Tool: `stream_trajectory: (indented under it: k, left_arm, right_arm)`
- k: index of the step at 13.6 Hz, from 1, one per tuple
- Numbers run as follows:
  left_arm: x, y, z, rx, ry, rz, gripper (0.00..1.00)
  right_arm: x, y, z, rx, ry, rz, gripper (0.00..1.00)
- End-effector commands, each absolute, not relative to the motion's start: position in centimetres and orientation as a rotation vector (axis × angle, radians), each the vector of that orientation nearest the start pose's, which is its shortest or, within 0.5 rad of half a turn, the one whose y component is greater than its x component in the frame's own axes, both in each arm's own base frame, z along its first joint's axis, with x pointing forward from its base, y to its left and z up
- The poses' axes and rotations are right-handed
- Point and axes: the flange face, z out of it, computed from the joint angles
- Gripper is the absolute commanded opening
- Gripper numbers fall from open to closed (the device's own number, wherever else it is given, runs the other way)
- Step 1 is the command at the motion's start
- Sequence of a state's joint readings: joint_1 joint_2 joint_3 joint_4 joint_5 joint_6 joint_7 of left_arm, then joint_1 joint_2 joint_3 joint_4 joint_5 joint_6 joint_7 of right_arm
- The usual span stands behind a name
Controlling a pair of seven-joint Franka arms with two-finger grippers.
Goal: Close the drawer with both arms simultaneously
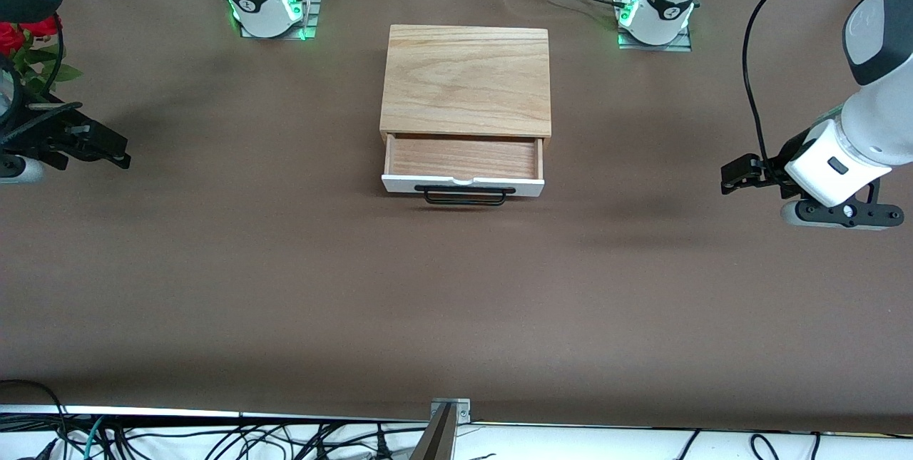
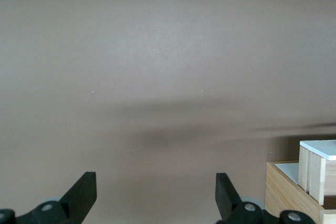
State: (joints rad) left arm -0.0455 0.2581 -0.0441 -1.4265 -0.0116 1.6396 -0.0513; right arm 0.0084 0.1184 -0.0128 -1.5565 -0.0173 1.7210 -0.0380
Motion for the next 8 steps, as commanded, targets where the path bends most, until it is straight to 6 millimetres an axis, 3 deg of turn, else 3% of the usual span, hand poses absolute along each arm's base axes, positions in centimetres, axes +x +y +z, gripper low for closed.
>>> stream_trajectory:
  k: [1,8]
  left_arm:
    - [63.57,-5.51,55.09,-3.162,0.093,0.067,1.00]
    - [63.57,-5.51,55.09,-3.162,0.093,0.067,1.00]
  right_arm:
    - [60.65,-0.73,58.11,-3.155,-0.032,-0.087,1.00]
    - [60.85,-0.21,57.84,-3.157,-0.049,-0.084,1.00]
